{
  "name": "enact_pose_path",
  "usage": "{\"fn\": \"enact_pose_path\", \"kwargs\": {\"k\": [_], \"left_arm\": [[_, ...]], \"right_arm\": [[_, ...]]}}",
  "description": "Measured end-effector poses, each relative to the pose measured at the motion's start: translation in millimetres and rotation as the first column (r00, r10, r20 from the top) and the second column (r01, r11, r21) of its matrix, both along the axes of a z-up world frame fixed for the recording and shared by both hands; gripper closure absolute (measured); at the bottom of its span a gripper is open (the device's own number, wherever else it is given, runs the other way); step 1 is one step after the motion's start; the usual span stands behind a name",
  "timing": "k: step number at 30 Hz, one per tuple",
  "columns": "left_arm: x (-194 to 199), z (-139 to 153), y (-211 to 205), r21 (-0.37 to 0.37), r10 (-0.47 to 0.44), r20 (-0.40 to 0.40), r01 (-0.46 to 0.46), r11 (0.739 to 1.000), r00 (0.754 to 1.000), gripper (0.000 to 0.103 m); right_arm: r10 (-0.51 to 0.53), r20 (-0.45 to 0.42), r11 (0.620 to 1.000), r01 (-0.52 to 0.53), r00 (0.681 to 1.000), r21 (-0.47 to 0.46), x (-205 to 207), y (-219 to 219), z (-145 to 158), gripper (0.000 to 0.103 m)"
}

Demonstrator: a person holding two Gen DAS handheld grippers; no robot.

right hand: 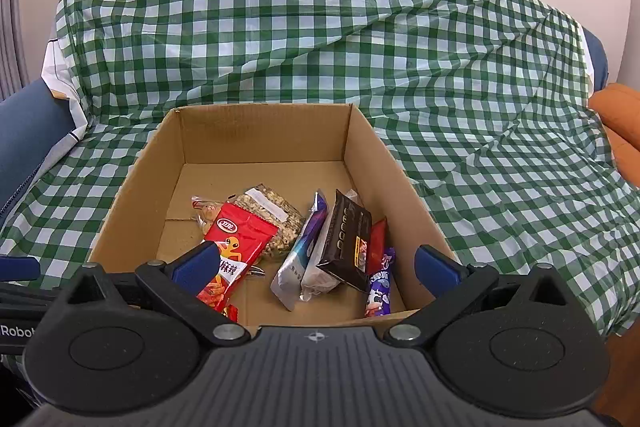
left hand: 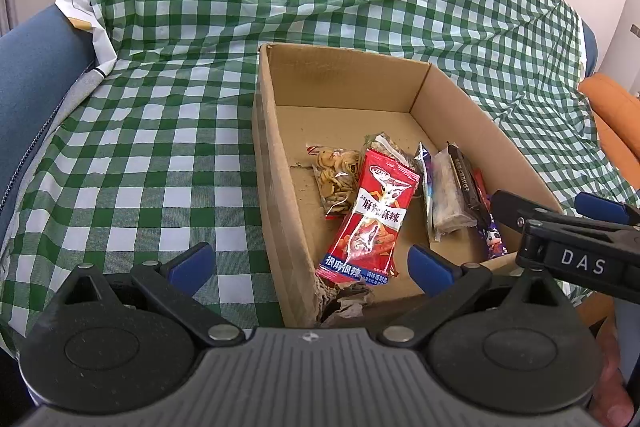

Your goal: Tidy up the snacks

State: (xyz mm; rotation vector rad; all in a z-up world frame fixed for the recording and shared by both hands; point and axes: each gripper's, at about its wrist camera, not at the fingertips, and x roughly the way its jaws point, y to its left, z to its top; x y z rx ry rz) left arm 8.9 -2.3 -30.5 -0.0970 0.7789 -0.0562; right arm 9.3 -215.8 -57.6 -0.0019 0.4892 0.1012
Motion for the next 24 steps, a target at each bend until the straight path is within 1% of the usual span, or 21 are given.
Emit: {"fn": "enact_pose_path", "kwargs": {"k": [24], "left_arm": [[-1.1, 3.1, -0.2, -0.007, 0.001, 0.014, -0.001, 1.0, 1.0, 0.0]], "right_arm": [[-0.006, -0.005, 1.0, 0.006, 1.0, 0.001, -1.2, 1.1, -1.2, 0.001]]}}
